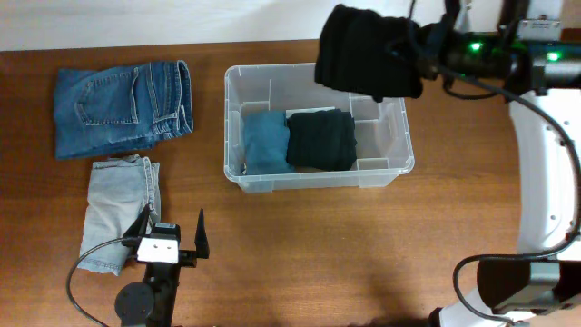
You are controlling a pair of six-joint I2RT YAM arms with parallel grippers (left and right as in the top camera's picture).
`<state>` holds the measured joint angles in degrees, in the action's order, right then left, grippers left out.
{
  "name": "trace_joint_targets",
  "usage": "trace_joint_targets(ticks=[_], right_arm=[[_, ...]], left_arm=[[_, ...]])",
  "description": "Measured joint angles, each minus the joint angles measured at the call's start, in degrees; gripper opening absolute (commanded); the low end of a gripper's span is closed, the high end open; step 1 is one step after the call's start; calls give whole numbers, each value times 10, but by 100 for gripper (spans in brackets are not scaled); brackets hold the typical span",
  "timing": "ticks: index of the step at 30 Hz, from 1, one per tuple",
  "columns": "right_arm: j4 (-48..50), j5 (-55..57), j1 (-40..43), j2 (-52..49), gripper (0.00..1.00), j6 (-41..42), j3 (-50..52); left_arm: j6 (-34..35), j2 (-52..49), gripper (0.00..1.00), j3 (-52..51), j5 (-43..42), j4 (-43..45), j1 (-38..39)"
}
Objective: Pack container
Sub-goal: 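Lift the black garment and carry it over the container, then lower the black garment onto the black cloth in the container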
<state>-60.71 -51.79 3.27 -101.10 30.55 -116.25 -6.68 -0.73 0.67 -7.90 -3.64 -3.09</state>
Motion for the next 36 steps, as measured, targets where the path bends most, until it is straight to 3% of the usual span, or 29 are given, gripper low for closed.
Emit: trace_joint_targets(ticks=[10,19,36], right_arm=[[-42,128,-64,-11,4,-17,0],[-14,207,-117,-60,4,46,0],[17,177,-178,-109,5,67,0]], left_arm=[[0,0,99,0,0,0,0],[0,0,99,0,0,0,0],[0,0,99,0,0,0,0]])
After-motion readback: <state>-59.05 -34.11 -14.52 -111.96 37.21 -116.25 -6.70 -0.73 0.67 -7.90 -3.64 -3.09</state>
